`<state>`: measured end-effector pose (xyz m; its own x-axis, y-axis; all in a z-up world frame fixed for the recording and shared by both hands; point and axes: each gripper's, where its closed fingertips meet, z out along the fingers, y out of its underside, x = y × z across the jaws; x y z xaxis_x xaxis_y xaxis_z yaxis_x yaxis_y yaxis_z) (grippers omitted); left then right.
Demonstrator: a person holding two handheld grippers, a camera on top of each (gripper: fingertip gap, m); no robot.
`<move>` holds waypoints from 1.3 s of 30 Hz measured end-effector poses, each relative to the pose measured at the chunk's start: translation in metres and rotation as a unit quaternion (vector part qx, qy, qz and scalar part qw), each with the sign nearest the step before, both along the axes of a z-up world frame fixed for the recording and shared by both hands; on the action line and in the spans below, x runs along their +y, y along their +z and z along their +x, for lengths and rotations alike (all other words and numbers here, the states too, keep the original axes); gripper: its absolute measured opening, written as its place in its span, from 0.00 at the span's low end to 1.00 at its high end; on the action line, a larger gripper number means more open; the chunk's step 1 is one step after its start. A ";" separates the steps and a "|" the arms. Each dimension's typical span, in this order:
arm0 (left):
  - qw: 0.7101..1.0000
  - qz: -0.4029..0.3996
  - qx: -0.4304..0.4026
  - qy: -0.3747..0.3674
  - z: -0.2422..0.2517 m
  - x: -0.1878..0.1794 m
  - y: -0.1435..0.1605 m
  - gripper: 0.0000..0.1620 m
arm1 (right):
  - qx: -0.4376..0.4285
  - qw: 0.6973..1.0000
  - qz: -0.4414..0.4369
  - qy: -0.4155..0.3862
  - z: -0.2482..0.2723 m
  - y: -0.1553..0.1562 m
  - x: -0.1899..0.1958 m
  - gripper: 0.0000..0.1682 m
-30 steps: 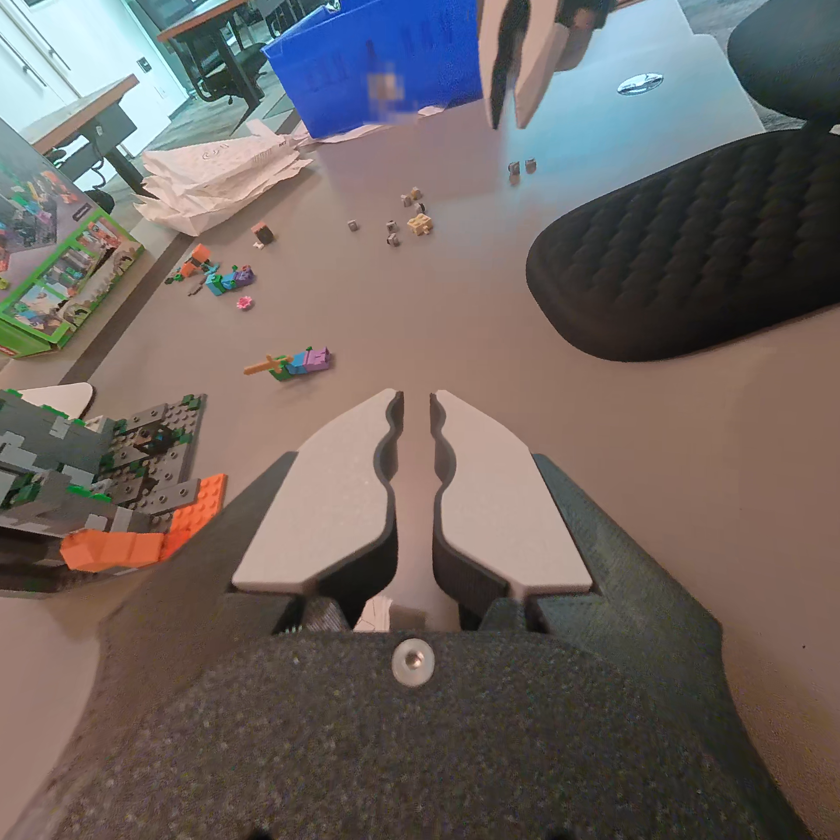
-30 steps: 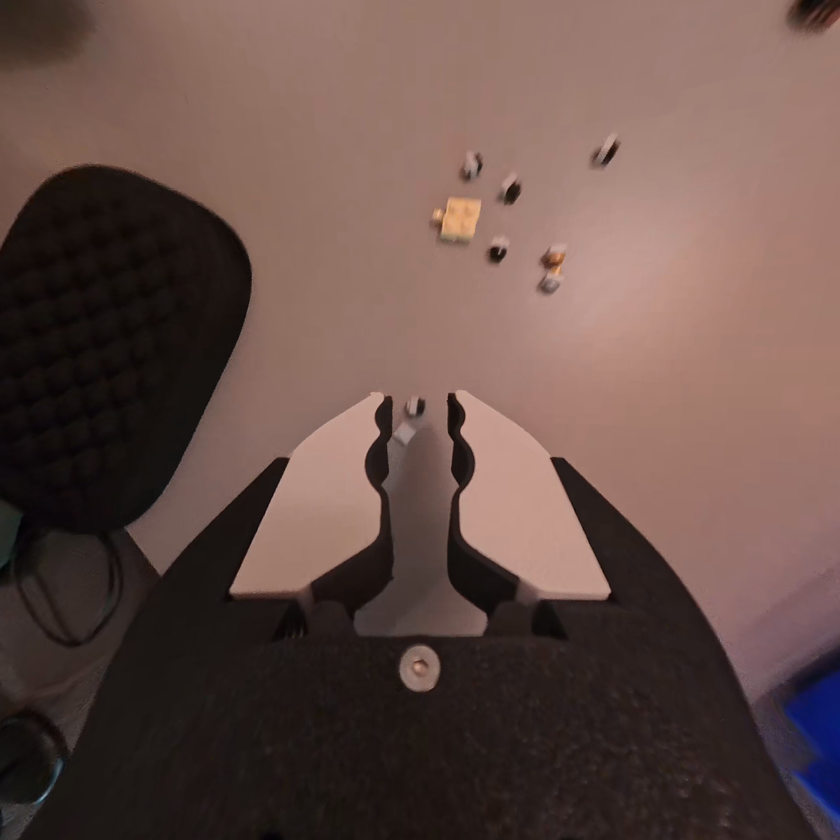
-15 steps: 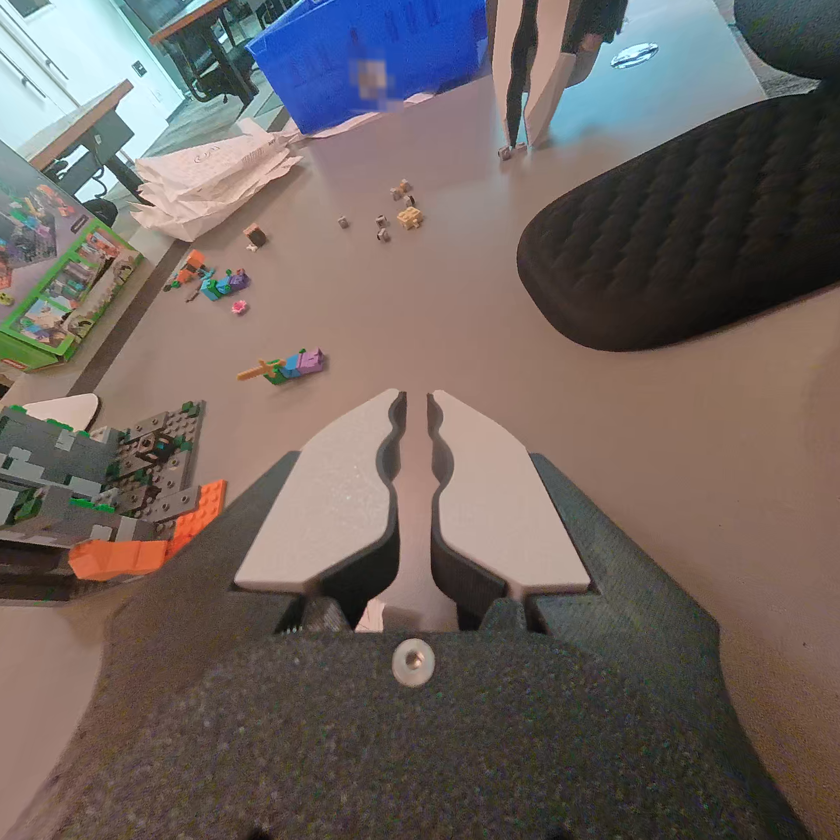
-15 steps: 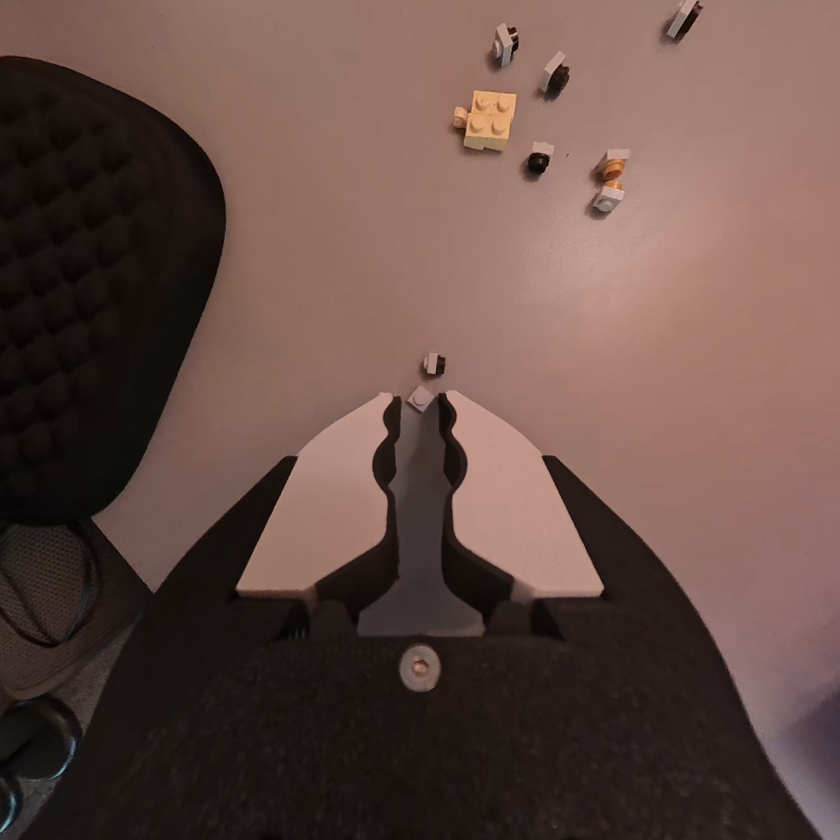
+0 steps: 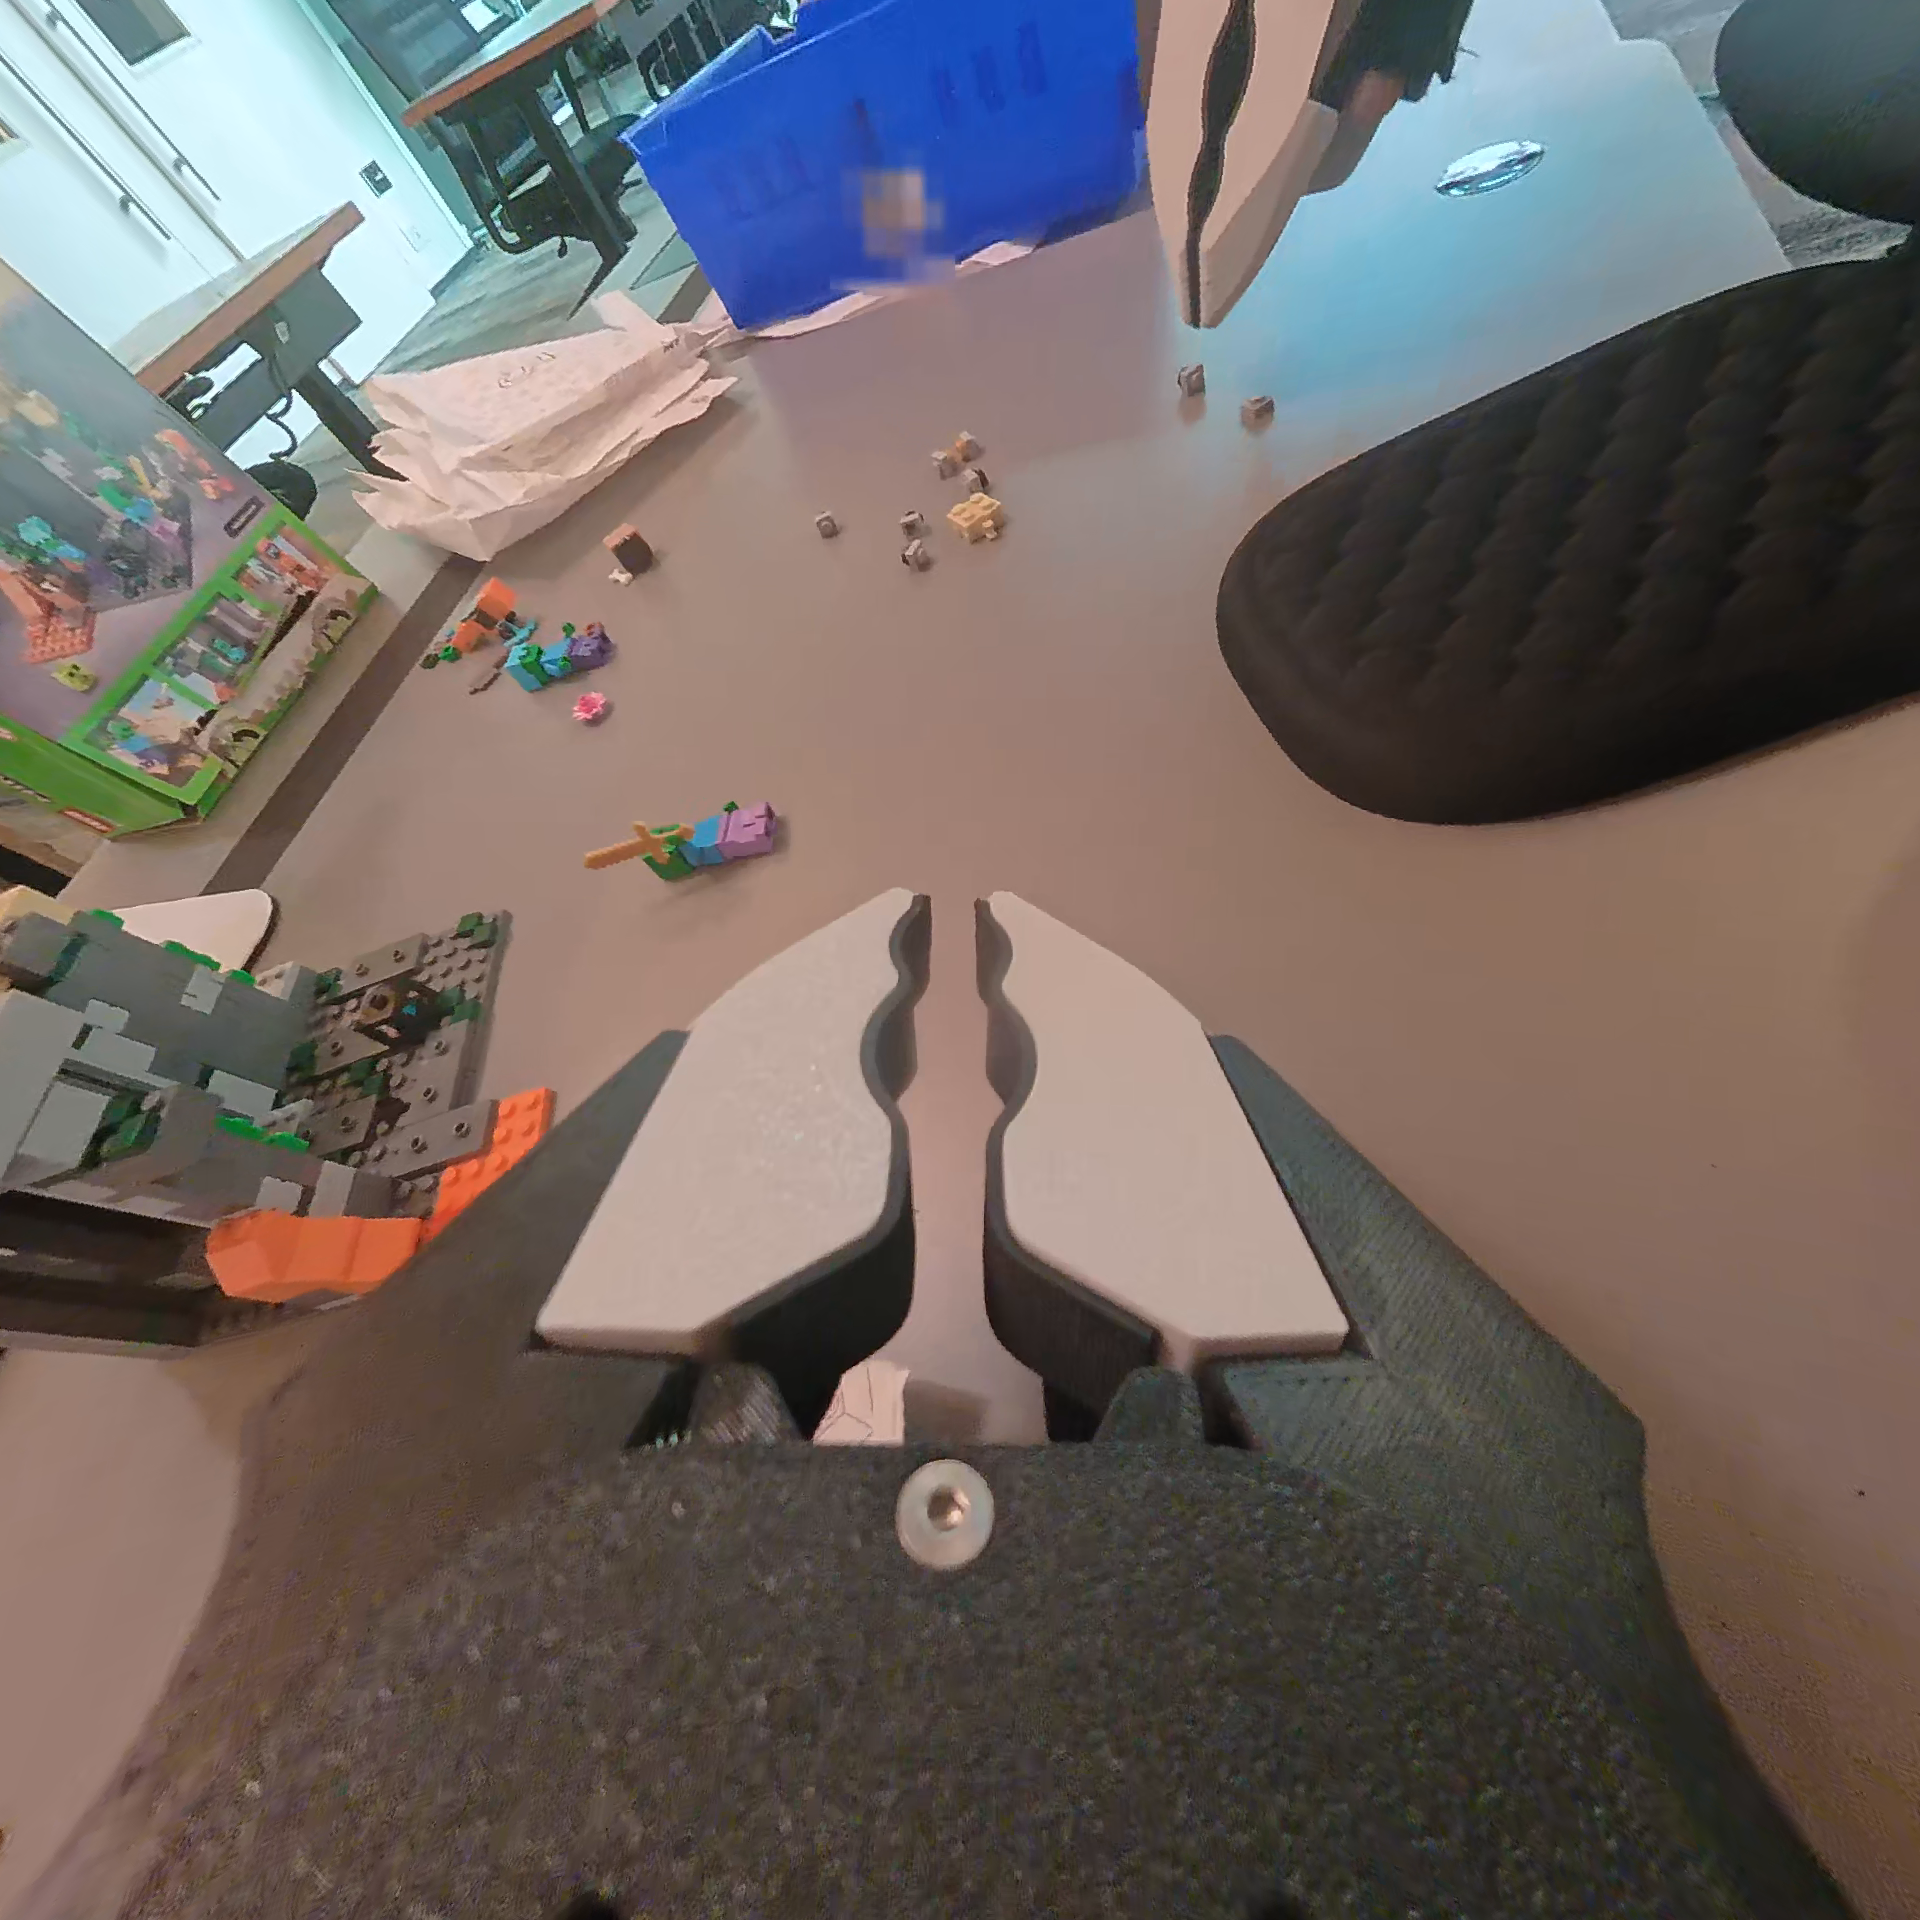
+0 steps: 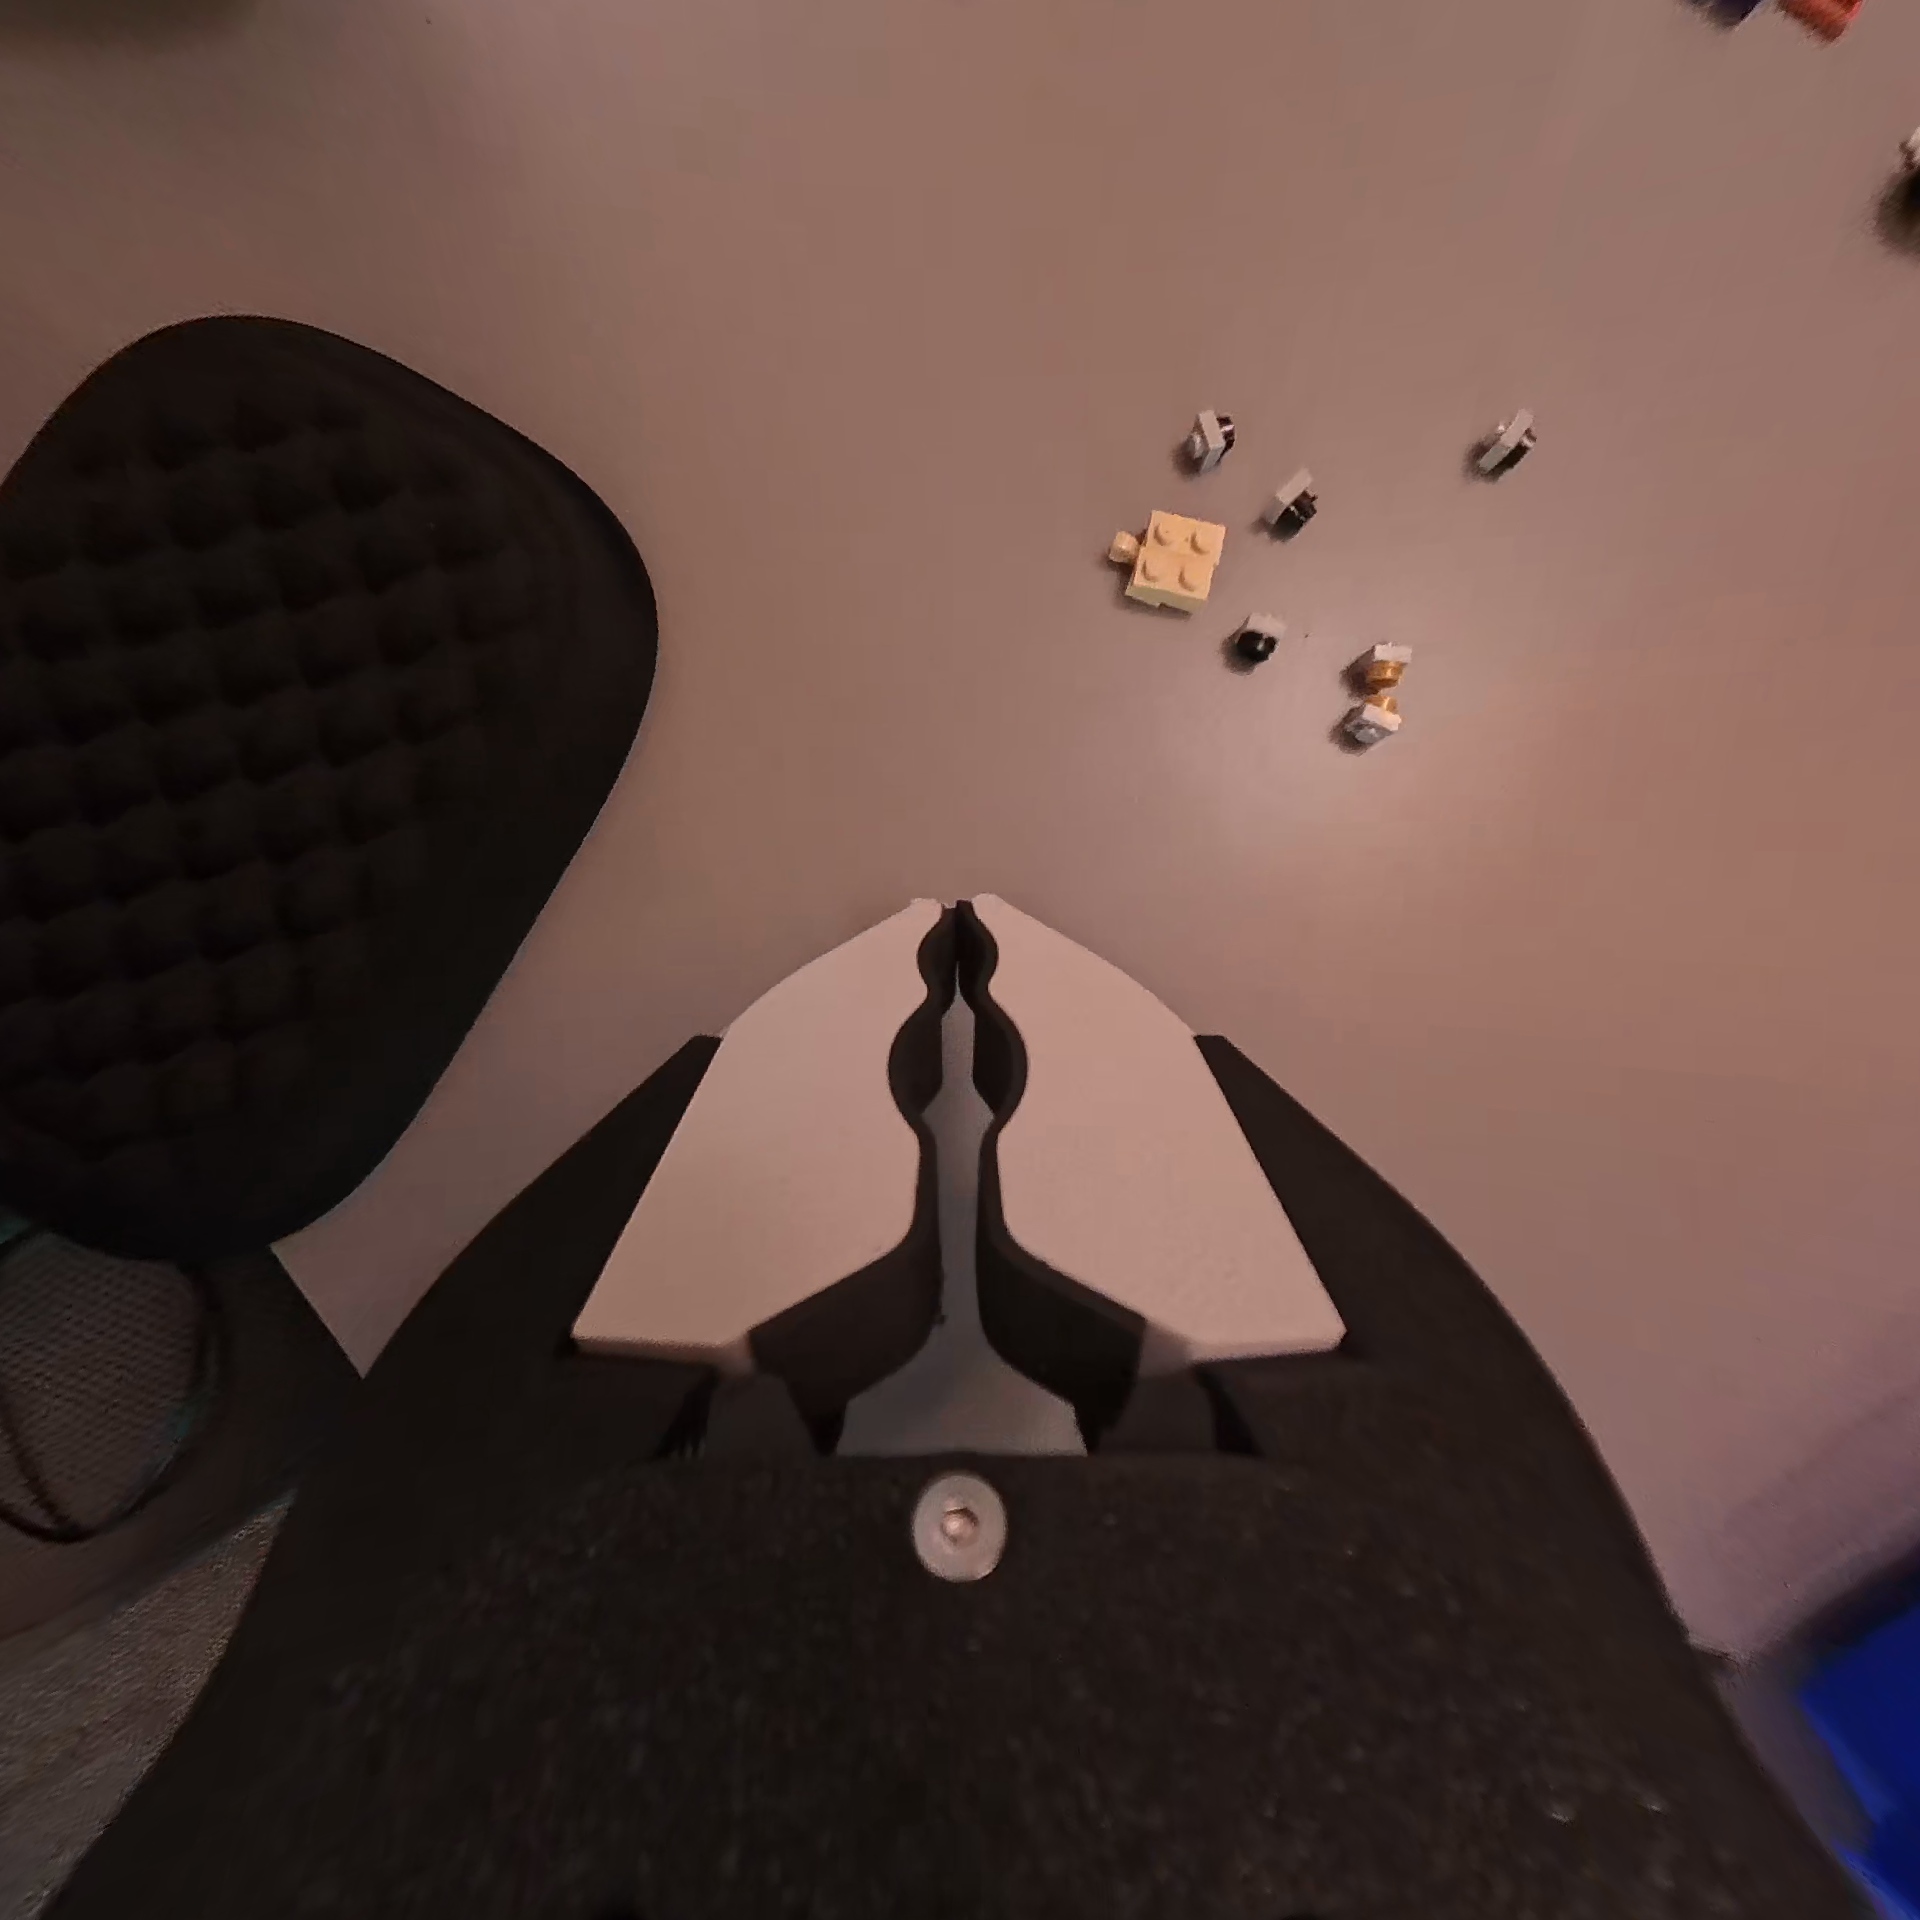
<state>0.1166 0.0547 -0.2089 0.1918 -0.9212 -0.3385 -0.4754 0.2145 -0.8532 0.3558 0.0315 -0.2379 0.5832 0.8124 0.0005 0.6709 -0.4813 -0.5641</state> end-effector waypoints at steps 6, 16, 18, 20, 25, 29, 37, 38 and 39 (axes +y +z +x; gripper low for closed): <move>1.000 0.005 0.002 -0.002 0.000 -0.001 0.000 0.05 | -0.017 0.999 -0.048 0.003 0.001 -0.016 -0.015 0.07; 1.000 0.004 0.006 -0.003 0.000 -0.001 -0.002 0.05 | -0.017 0.998 -0.057 -0.006 -0.004 -0.028 -0.015 0.05; 1.000 0.006 0.006 -0.003 0.000 -0.001 -0.002 0.05 | -0.021 0.998 -0.051 0.001 -0.005 -0.028 -0.013 0.04; 1.000 0.006 0.005 -0.003 0.000 -0.001 -0.001 0.05 | -0.020 0.999 -0.042 0.009 -0.009 -0.026 -0.011 0.04; 1.000 0.006 0.004 -0.002 0.000 -0.001 0.000 0.05 | 0.008 1.000 -0.001 0.013 -0.026 -0.008 0.009 0.04; 1.000 0.007 0.001 0.000 0.000 0.000 0.001 0.05 | 0.030 0.999 0.039 0.020 -0.044 0.007 0.031 0.04; 1.000 0.002 -0.003 0.003 -0.002 0.001 0.003 0.05 | 0.082 0.991 0.080 0.069 -0.104 0.021 0.064 0.04; 1.000 0.002 -0.002 0.003 -0.002 0.001 0.003 0.05 | 0.078 0.991 0.078 0.076 -0.110 0.018 0.067 0.04; 1.000 0.003 -0.002 0.003 -0.002 0.001 0.003 0.05 | 0.070 0.991 0.076 0.080 -0.114 0.014 0.071 0.04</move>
